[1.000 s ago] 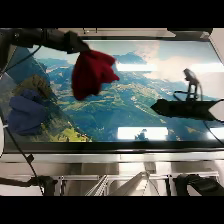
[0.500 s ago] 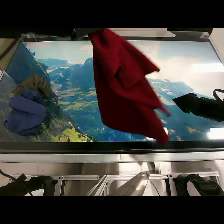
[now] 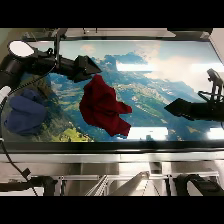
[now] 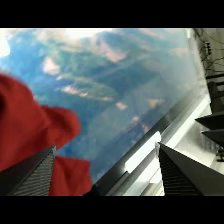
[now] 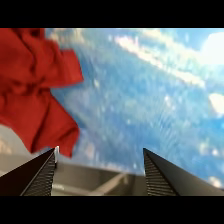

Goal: Fold the shirts.

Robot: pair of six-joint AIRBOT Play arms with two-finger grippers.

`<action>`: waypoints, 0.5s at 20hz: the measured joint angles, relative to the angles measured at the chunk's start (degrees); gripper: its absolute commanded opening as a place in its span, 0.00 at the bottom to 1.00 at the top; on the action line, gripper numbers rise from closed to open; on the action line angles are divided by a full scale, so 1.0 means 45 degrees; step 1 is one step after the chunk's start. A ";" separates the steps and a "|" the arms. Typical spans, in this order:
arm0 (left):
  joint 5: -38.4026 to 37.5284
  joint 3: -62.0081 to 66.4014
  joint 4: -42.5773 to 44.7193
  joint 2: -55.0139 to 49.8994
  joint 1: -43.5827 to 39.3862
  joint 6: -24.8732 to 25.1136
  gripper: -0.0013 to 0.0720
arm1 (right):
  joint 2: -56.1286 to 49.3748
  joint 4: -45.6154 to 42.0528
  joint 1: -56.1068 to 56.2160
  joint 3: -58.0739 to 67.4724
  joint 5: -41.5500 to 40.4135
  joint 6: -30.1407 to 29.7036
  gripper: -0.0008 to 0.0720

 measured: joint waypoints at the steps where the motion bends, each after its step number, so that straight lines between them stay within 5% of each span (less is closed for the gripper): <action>1: -0.0481 -0.0083 0.0238 -0.0233 0.0316 0.0034 0.99 | -0.0194 0.0024 0.0092 -0.0078 0.0039 -0.0155 0.83; 6: -0.2307 -0.2030 0.1642 -0.0583 0.1107 0.0058 0.99 | -0.1919 0.1263 0.1428 -0.0359 -0.0597 -0.1637 0.82; 10: -0.1399 -0.4605 0.2025 -0.0350 0.1190 0.0495 0.99 | -0.4585 0.3881 0.3599 -0.0403 -0.2132 -0.3439 0.82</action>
